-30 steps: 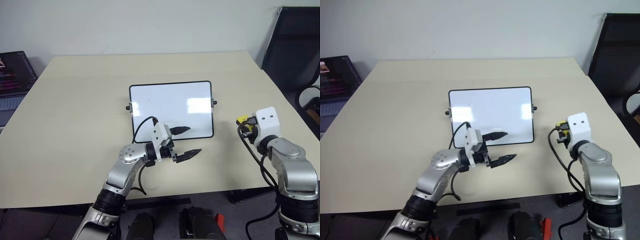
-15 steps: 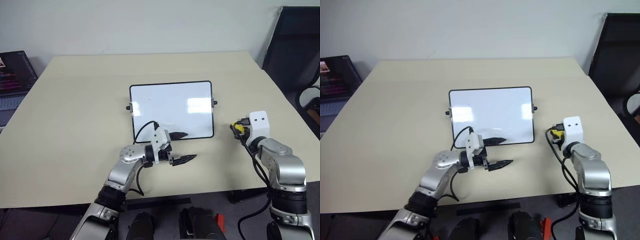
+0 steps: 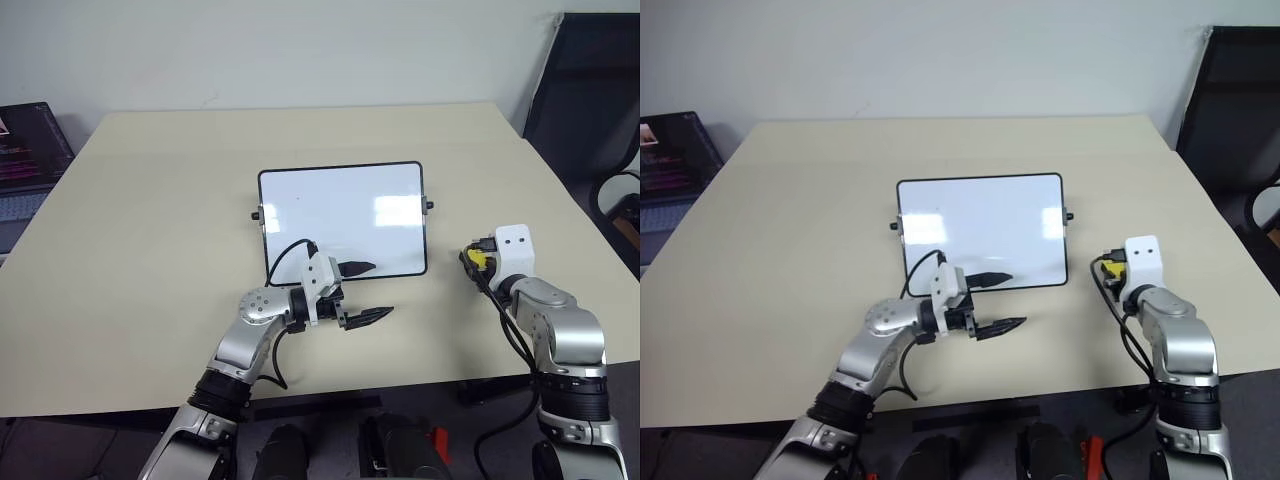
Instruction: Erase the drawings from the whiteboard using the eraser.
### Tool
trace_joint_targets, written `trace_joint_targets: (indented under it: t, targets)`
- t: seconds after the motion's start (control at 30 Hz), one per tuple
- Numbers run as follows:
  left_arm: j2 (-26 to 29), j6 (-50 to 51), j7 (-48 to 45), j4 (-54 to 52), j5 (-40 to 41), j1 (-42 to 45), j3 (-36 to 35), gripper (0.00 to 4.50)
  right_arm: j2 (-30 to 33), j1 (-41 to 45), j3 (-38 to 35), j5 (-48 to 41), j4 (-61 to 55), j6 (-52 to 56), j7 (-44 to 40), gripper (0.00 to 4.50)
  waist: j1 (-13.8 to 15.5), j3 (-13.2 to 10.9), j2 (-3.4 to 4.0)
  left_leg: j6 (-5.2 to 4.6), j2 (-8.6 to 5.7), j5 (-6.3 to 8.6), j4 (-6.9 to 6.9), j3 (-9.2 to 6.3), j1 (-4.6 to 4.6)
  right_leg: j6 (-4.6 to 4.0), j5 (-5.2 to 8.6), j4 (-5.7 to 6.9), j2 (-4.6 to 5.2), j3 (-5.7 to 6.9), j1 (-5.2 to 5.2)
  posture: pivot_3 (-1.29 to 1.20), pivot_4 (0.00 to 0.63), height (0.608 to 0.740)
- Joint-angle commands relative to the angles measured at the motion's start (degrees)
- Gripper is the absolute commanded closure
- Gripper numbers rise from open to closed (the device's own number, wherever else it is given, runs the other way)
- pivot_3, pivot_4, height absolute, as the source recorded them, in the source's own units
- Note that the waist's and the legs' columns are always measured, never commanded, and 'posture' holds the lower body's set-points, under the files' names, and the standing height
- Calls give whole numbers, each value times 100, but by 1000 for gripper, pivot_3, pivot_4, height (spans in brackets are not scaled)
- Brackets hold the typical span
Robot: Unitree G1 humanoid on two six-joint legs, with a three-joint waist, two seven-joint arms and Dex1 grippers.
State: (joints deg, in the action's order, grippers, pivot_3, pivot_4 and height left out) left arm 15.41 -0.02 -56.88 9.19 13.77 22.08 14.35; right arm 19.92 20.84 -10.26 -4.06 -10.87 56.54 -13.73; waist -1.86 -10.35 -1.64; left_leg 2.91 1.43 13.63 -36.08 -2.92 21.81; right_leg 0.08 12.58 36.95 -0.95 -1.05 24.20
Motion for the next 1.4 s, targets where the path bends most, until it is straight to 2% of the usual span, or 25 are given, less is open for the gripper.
trace_joint_targets:
  t: [0.03,0.1,0.17,0.47,0.57,0.63,0.87,0.93,1.03,1.17,1.4]
  targets:
    - [-9,10,13,-224,8,98,-16,0,42,135,-151,-92,-93,-141,55,1293,1,0,0,0,0,0,0,0,0,0,0,0,0,1,0,0,150,740]
    - [-5,27,12,-228,12,102,-22,0,37,139,-153,-105,-82,-142,85,557,0,0,0,0,0,0,0,0,0,0,0,0,0,1,0,0,150,740]
    - [1,42,12,-236,10,99,-28,0,32,140,-152,-122,-88,-138,113,29,1,0,0,0,0,0,0,0,0,0,0,-1,0,0,0,0,150,740]
    - [52,42,146,-304,-50,64,-93,0,19,123,-178,-173,-241,-207,349,29,1,0,0,0,0,0,0,0,0,0,0,0,0,0,0,0,150,740]
    - [105,32,389,-418,-121,-5,-192,0,-86,77,-280,-197,-483,-424,508,29,0,0,0,0,0,0,0,0,1,0,0,0,0,0,0,0,150,740]
    - [109,61,863,-630,-215,-135,-408,0,-55,-123,-252,-62,-843,-881,598,29,1,-1,1,0,1,0,1,0,1,0,0,0,0,0,2,0,150,740]
    - [12,496,3166,-1515,-980,-1042,-1419,0,-354,-1543,-180,219,-1958,-2282,920,29,6,-1,1,2,8,2,7,-4,1,1,2,-6,0,-1,2,0,150,740]
    - [97,601,3395,-1641,-1011,-1243,-1641,0,-503,-1779,-22,368,-2078,-2495,1089,29,2,-1,2,3,8,3,5,-1,0,1,2,-4,0,-1,2,0,150,740]
    - [42,856,3972,-2291,-1205,-2043,-2004,0,-746,-2437,113,591,-2164,-3202,1278,29,-5,0,2,3,12,3,2,1,-4,-12,10,-3,0,0,3,0,150,740]
    - [89,1042,4158,-2676,-1179,-2627,-2222,0,-1060,-2716,421,833,-2212,-3623,1501,29,6,-2,4,8,18,5,3,-3,-6,-39,26,-1,2,-1,5,0,150,740]
    - [165,1594,4122,-3635,-1181,-3358,-2086,0,-1206,-3024,658,965,-2086,-3881,1446,29,14,-1,1,9,14,6,1,0,-3,-43,29,-10,11,-2,4,0,150,740]
